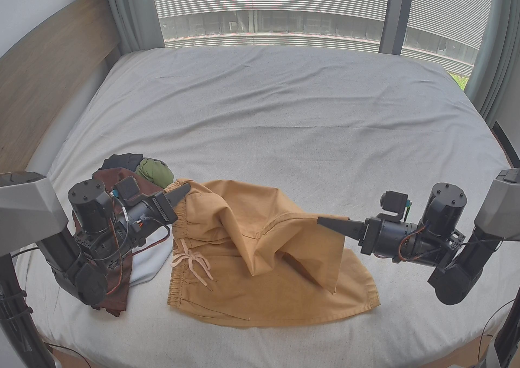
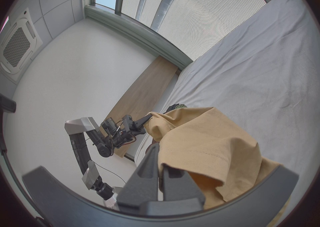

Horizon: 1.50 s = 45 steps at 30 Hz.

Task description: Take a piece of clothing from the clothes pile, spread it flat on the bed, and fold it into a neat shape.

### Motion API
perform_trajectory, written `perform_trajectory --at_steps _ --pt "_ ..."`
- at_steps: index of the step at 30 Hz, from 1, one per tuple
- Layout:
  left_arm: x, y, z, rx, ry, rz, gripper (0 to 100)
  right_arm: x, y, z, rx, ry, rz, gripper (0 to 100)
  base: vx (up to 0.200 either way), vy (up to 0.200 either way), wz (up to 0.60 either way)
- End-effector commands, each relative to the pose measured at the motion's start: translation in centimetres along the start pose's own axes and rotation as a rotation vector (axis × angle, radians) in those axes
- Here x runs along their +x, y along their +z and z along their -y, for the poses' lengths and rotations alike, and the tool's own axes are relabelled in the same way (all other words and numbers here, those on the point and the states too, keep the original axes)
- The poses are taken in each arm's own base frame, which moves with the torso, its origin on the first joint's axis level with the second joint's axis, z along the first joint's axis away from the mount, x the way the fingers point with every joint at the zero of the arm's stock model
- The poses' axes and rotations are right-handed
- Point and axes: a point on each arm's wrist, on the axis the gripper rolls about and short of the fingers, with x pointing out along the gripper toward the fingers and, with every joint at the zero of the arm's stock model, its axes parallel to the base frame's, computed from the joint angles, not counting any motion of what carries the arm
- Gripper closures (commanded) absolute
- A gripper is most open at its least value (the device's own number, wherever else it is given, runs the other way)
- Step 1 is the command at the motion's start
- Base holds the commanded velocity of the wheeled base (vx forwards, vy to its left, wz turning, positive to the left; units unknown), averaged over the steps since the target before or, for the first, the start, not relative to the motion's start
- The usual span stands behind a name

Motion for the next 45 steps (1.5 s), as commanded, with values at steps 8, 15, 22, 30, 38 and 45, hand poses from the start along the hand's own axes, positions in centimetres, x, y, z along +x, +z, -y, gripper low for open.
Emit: perform_trajectory --at_steps 8,15,22,30,38,45 --pt "-1.0 2.1 1.5 0.023 -0.056 0.057 100 -1.8 2.4 -0.3 -0.025 -0.002 0.074 100 0.000 0.000 0.00" --pt "-1.0 2.2 1.5 0.024 -0.056 0.060 100 -2.6 3.5 -0.2 -0.037 -0.015 0.111 100 0.000 0.000 0.00" --pt "-1.1 2.7 0.8 0.024 -0.036 0.078 100 -3.1 4.6 -0.1 -0.009 -0.019 0.152 100 0.000 0.000 0.00" --pt "-1.4 2.8 0.3 0.026 -0.065 0.048 100 -3.5 5.3 0.5 -0.018 -0.036 0.178 100 0.000 0.000 0.00" --pt "-2.2 3.0 -0.9 0.025 -0.105 -0.005 100 -4.2 6.3 1.4 -0.010 -0.063 0.213 100 0.000 0.000 0.00" --pt "-3.1 3.2 -2.0 0.019 -0.123 -0.040 100 -4.8 7.0 1.9 -0.002 -0.078 0.240 100 0.000 0.000 0.00"
